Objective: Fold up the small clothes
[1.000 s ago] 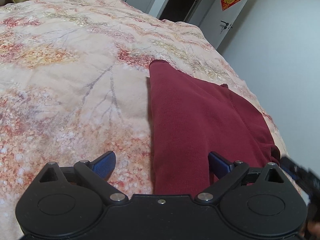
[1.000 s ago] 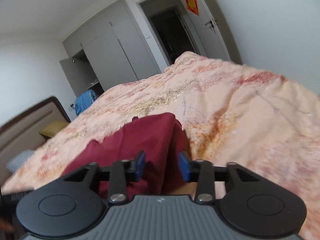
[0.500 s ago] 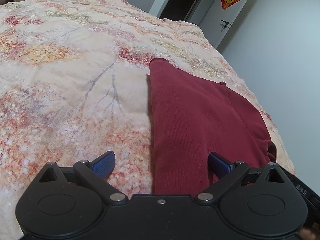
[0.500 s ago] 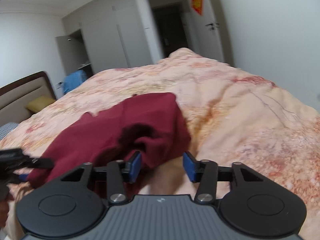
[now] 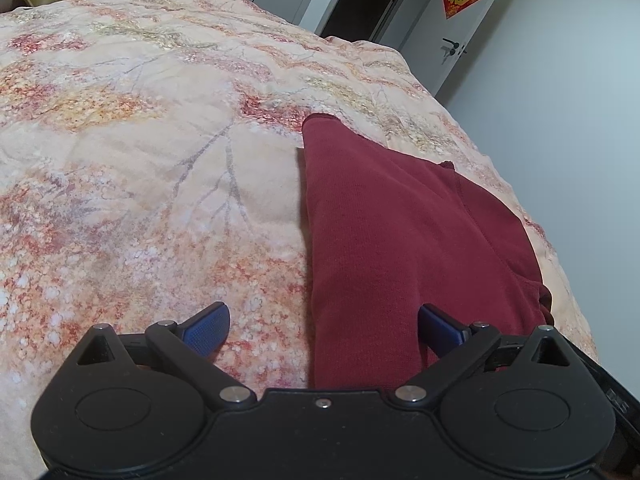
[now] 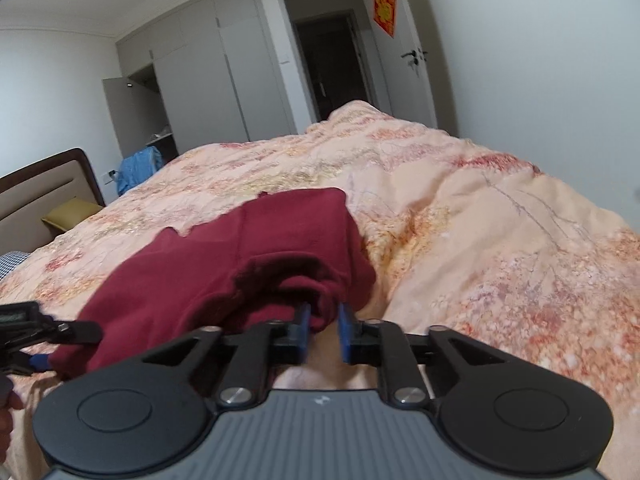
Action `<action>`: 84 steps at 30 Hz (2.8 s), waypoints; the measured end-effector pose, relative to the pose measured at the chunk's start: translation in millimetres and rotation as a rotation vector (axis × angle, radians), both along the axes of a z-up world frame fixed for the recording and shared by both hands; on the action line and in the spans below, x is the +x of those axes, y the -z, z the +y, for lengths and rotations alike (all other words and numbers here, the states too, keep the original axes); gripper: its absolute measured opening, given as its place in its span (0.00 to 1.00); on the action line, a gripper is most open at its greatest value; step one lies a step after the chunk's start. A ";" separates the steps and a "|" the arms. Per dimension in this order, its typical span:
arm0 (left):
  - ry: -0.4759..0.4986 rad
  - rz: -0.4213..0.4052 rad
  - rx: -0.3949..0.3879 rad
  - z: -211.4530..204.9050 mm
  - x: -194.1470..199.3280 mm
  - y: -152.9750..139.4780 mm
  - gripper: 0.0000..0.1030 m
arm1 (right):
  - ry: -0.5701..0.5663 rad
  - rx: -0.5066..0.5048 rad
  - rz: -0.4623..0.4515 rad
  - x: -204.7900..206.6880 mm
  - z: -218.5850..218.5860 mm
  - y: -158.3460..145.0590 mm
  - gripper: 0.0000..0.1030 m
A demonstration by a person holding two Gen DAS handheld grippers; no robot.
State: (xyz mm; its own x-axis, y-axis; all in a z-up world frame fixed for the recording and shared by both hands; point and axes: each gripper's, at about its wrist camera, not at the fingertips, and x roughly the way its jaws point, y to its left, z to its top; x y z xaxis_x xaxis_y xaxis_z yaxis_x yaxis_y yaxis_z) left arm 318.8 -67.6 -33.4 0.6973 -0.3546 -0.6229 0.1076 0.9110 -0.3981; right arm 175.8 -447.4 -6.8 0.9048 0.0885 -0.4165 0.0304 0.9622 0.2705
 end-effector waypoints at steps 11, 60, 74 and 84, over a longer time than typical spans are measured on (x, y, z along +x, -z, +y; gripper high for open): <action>-0.005 0.004 -0.006 3.6 -2.2 0.3 0.98 | -0.195 0.126 0.004 -5.6 33.5 0.4 0.50; 0.005 -0.017 -0.030 11.9 3.2 -12.4 0.99 | -0.121 -0.230 -0.063 3.3 -16.3 -20.3 0.70; 0.078 -0.051 -0.065 -3.7 70.9 -9.9 0.99 | -0.141 0.125 0.083 130.6 -42.4 -0.1 0.84; 0.101 -0.060 -0.020 -15.4 83.1 20.0 1.00 | -0.149 0.210 0.043 131.2 -47.9 42.9 0.62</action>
